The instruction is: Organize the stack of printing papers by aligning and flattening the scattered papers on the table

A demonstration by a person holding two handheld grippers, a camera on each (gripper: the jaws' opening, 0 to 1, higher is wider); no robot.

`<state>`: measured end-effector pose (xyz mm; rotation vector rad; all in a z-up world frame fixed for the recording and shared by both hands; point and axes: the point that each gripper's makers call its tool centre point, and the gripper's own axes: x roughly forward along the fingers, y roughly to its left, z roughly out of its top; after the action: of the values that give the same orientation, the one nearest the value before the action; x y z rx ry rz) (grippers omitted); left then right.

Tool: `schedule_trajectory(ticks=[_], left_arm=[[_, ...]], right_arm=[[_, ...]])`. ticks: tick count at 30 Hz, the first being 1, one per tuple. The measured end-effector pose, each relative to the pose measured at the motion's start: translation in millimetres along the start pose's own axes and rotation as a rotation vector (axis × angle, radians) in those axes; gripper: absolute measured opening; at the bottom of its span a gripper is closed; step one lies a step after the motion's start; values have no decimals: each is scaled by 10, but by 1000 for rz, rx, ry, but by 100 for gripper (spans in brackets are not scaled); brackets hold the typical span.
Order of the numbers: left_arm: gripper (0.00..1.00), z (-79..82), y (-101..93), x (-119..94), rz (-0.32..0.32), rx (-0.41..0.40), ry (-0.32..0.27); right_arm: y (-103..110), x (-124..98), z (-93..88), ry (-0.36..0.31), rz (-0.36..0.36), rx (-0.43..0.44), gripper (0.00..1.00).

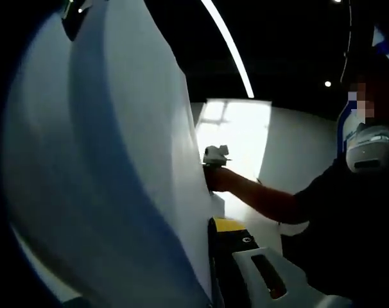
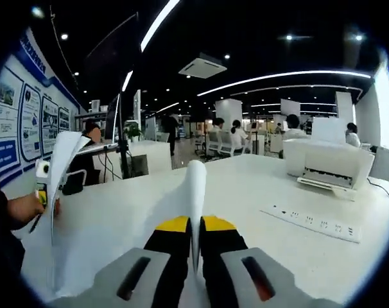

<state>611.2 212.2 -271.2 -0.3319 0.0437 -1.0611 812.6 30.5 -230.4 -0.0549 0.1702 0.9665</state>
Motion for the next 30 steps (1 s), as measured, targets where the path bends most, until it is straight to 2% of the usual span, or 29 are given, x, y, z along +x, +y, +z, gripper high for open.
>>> schedule_trajectory(ticks=[6,13,24,30], left_arm=[[7,2,1,3,3,-2,2],[7,13,-1,4,5,-3,1],[7,11,-27,26,11,5,2],[7,13,-32,27,14,9,1]], right_arm=[[-156,-117,386,-80,-4,-36,3],[-153,-250,699,-147,6,-59,3],[92,-527,1098,-210,24,-116,3],[289,-692,1369,-268,52,-146,3]])
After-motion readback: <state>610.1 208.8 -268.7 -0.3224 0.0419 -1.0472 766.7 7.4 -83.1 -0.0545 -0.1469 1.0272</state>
